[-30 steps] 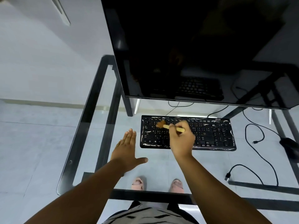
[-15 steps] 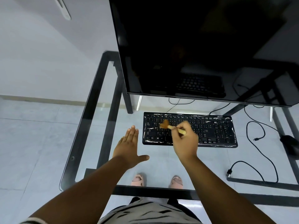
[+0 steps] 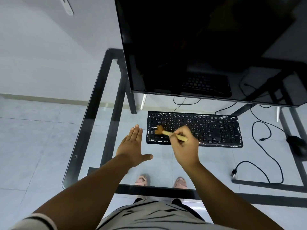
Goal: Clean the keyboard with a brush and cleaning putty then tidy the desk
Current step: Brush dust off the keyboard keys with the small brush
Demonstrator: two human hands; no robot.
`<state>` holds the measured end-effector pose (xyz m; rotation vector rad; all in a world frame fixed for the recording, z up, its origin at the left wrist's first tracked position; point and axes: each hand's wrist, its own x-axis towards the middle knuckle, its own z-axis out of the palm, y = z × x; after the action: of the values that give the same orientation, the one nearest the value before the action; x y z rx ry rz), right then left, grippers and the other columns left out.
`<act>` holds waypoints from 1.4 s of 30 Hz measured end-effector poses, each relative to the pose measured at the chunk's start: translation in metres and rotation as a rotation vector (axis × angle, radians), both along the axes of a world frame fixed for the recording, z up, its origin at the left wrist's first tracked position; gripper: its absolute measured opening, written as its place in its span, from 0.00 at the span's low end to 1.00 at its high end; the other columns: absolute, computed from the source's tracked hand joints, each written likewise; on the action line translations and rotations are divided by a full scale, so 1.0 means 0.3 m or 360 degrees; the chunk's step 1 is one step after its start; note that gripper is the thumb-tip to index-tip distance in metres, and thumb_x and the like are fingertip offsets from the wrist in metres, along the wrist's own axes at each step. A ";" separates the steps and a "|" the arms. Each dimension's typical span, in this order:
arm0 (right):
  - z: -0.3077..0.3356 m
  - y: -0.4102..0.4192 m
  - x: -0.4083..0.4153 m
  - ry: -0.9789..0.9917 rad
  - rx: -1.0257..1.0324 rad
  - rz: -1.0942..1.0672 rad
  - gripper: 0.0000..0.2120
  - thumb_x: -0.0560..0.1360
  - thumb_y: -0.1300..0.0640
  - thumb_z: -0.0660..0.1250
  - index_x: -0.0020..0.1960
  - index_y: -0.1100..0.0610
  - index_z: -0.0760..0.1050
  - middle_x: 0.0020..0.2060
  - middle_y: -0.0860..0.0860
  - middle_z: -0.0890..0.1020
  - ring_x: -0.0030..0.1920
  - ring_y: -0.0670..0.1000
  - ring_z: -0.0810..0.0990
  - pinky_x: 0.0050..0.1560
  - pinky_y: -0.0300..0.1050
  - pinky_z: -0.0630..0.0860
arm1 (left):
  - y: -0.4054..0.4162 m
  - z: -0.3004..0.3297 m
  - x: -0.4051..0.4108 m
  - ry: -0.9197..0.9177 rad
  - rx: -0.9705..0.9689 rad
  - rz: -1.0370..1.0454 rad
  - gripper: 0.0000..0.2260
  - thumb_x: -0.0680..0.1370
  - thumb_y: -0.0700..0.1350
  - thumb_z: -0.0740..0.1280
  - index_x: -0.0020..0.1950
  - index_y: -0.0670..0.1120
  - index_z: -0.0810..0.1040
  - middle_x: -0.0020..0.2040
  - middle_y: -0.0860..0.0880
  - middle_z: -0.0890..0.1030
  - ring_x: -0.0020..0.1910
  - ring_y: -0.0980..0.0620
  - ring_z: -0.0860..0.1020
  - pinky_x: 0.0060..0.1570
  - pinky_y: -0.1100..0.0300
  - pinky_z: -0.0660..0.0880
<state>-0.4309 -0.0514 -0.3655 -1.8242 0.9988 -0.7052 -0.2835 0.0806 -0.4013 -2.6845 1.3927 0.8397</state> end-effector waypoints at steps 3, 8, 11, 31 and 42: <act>-0.025 0.006 -0.019 0.0194 -0.0107 -0.0051 0.10 0.72 0.61 0.69 0.38 0.53 0.69 0.25 0.48 0.75 0.25 0.49 0.71 0.26 0.42 0.66 | -0.002 -0.002 0.001 0.0008 -0.0004 0.0007 0.51 0.71 0.71 0.62 0.78 0.46 0.35 0.78 0.49 0.33 0.77 0.50 0.36 0.76 0.54 0.45; 0.005 0.009 -0.003 -0.0004 -0.0057 -0.0042 0.09 0.73 0.65 0.68 0.39 0.57 0.70 0.26 0.47 0.74 0.26 0.45 0.70 0.26 0.37 0.65 | 0.001 -0.004 -0.001 -0.0004 -0.0006 0.0005 0.51 0.71 0.71 0.62 0.78 0.46 0.35 0.78 0.49 0.33 0.77 0.50 0.36 0.75 0.54 0.45; 0.007 0.018 0.012 0.0132 -0.0009 0.0235 0.07 0.73 0.63 0.69 0.40 0.57 0.72 0.26 0.47 0.74 0.25 0.44 0.69 0.26 0.36 0.64 | 0.000 -0.007 -0.003 -0.0006 0.0006 0.0010 0.51 0.71 0.71 0.61 0.78 0.46 0.35 0.78 0.49 0.33 0.77 0.50 0.36 0.75 0.54 0.45; 0.008 -0.086 -0.092 0.0248 -0.0143 -0.0047 0.07 0.75 0.59 0.69 0.41 0.54 0.72 0.26 0.43 0.76 0.23 0.44 0.69 0.25 0.39 0.65 | -0.008 0.011 0.002 0.0029 -0.0037 0.0062 0.50 0.72 0.70 0.63 0.79 0.46 0.38 0.79 0.49 0.36 0.78 0.50 0.39 0.75 0.51 0.49; -0.011 -0.141 -0.079 0.0159 -0.0052 -0.0239 0.05 0.77 0.59 0.67 0.45 0.53 0.72 0.30 0.45 0.77 0.26 0.44 0.71 0.27 0.40 0.66 | -0.084 0.026 -0.092 -0.0108 -0.0430 -0.0028 0.38 0.77 0.65 0.58 0.80 0.49 0.45 0.80 0.52 0.44 0.78 0.53 0.44 0.75 0.53 0.45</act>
<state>-0.4547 -0.0936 -0.3688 -1.8415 1.2061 -0.7303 -0.3112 0.0552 -0.3936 -2.8553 1.6182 0.5905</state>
